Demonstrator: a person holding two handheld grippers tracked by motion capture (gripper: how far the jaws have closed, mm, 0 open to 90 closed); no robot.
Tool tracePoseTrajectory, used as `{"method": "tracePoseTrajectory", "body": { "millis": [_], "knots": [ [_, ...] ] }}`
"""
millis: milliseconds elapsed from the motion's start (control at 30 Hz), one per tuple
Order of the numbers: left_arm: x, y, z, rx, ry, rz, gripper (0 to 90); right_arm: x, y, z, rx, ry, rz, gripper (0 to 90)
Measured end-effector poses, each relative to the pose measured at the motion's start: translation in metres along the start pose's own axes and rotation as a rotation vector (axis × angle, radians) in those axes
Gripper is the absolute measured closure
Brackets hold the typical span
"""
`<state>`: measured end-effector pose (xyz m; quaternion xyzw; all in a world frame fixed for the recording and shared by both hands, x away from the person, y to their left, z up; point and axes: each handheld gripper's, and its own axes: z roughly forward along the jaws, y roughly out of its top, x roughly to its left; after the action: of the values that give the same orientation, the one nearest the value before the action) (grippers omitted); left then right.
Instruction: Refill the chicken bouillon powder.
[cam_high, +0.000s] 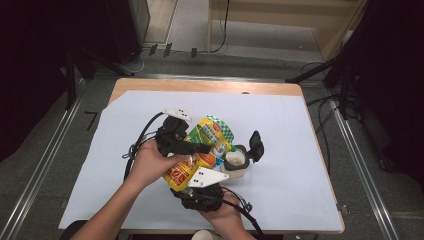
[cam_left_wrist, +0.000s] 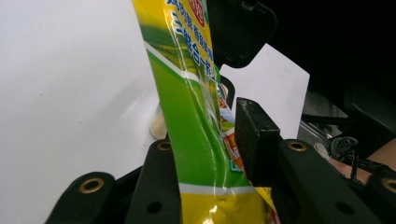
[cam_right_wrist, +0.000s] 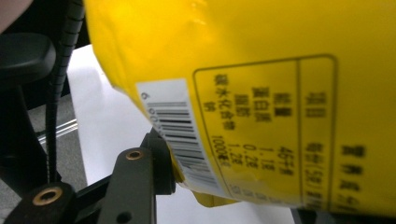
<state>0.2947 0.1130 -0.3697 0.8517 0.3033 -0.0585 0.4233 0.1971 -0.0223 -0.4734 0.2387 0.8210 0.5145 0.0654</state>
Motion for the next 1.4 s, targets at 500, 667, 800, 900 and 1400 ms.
{"method": "tracePoseTrajectory", "body": {
  "millis": [500,667,800,900,1400],
  "knots": [
    [0.000,0.005,0.014,0.038,-0.005,-0.047,71.8,0.002,0.002,0.000,0.003,0.049,0.011,53.7],
    [-0.004,0.009,0.020,0.082,0.044,-0.031,78.4,0.002,0.001,0.004,0.020,0.057,0.010,51.6],
    [-0.007,0.013,0.022,0.112,0.064,-0.039,81.8,0.001,0.001,0.006,0.025,0.057,0.002,50.2],
    [-0.008,0.016,0.025,0.133,0.075,-0.049,83.0,0.001,0.001,0.007,0.029,0.048,-0.012,50.7],
    [-0.004,0.032,0.026,0.159,0.054,-0.117,77.2,-0.006,0.009,0.003,-0.006,0.015,0.013,62.9]
  ]
}}
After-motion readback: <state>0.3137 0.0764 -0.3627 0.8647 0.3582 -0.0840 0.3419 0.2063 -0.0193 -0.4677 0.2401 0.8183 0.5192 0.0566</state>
